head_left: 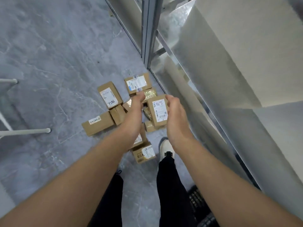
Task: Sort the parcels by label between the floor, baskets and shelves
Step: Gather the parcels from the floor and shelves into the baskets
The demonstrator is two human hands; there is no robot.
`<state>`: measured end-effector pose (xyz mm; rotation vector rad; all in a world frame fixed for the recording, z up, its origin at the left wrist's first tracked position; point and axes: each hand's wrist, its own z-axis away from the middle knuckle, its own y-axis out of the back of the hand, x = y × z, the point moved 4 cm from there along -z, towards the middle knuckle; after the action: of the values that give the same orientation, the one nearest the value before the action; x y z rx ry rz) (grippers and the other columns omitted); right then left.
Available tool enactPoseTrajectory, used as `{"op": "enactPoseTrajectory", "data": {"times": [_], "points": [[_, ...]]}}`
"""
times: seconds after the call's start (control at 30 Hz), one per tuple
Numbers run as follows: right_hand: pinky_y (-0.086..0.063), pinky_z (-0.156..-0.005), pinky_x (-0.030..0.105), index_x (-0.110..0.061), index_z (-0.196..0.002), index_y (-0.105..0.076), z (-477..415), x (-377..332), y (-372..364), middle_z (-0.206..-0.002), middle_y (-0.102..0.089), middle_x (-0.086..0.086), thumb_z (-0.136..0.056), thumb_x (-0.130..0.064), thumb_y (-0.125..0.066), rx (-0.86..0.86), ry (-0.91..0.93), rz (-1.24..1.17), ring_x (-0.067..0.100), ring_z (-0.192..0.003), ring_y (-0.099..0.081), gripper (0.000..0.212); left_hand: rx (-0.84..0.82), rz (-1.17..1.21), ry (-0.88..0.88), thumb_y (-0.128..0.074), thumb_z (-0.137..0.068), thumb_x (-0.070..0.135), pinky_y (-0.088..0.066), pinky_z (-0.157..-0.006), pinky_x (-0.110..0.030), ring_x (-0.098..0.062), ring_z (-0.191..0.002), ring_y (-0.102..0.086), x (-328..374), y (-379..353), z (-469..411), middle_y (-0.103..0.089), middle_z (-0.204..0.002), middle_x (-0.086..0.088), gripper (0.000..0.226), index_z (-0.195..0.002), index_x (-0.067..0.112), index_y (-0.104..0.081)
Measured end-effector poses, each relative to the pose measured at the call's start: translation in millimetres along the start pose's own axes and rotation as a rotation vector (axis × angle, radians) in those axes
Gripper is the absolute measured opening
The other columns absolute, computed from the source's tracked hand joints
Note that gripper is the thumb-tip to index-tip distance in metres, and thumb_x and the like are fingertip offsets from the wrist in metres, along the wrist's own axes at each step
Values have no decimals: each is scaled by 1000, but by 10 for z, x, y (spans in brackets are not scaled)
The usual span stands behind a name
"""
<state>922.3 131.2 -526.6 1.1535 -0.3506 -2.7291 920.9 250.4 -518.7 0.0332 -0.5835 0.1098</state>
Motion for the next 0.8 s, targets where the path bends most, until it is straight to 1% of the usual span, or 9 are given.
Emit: {"op": "enactPoseTrajectory", "data": {"times": [0.1,0.17,0.23,0.33,0.47,0.53,0.63,0.73,0.8], "points": [[-57,-102,59,-27,-106,-71,-635,364,26,-104,-77,4,-90,-64,-36,-54,-19,35,30,-107,-72,53,42,20,15,-22,-107,52,-47,-51,-18,14,-51,-56,-334,-179,-641,-66,-73,26,38,-97,41,-57],[-55,-87,48,-25,-101,-69,-1036,611,44,-93,-74,1,-94,-59,-38,-71,-19,37,24,-94,-71,47,54,43,43,-22,-108,48,-44,-38,-10,13,-40,-54,-565,-304,-982,-64,-57,25,40,-89,38,-55],[-51,-76,41,-24,-100,-70,-1397,869,45,-85,-72,-3,-101,-53,-41,-70,-42,10,19,-83,-67,40,73,58,50,-21,-109,47,-46,-42,-9,14,-38,-53,-789,-412,-1301,-57,-45,30,39,-86,40,-53],[-50,-66,32,-17,-106,-72,-1880,1274,42,-91,-76,2,-111,-42,-41,-79,-81,41,14,-78,-67,40,113,65,61,-24,-107,52,-45,-60,-17,14,-46,-54,-1166,-488,-1839,-56,-50,32,38,-85,45,-53],[-52,-59,27,-15,-101,-71,-2381,1723,-2,-88,-77,-1,-112,-41,-34,-85,-104,141,11,-74,-70,46,141,116,71,-26,-104,58,-37,-83,-23,10,-90,-54,-1605,-530,-2488,-57,-82,35,30,-91,53,-52],[-51,-56,24,-20,-86,-70,-2574,1913,-21,-76,-75,-9,-112,-40,-34,-60,-105,177,4,-66,-69,48,168,133,74,-25,-106,56,-38,-74,-21,16,-78,-52,-1750,-544,-2708,-59,-69,38,32,-86,53,-50],[-45,-53,19,-25,-69,-54,-2742,2098,-28,-53,-62,-21,-114,-33,-36,-7,-76,222,-7,-47,-56,50,165,163,133,-28,-106,55,-45,-61,-21,9,-54,-53,-1910,-591,-2907,-59,-51,27,37,-79,43,-50],[-39,-45,6,-21,-75,-53,-2815,2230,-68,-47,-57,-28,-117,-26,-33,-26,-59,244,-16,-49,-56,47,166,178,156,-26,-107,53,-47,-41,-14,7,-38,-56,-2041,-629,-3037,-59,-44,23,41,-79,40,-52],[-39,-45,4,-20,-84,-60,-2826,2286,-101,-54,-63,-25,-118,-28,-31,-42,-63,248,-18,-52,-57,45,130,222,148,-26,-106,55,-51,-50,-23,4,-45,-64,-2123,-655,-3107,-68,-54,19,49,-79,37,-63]]}}
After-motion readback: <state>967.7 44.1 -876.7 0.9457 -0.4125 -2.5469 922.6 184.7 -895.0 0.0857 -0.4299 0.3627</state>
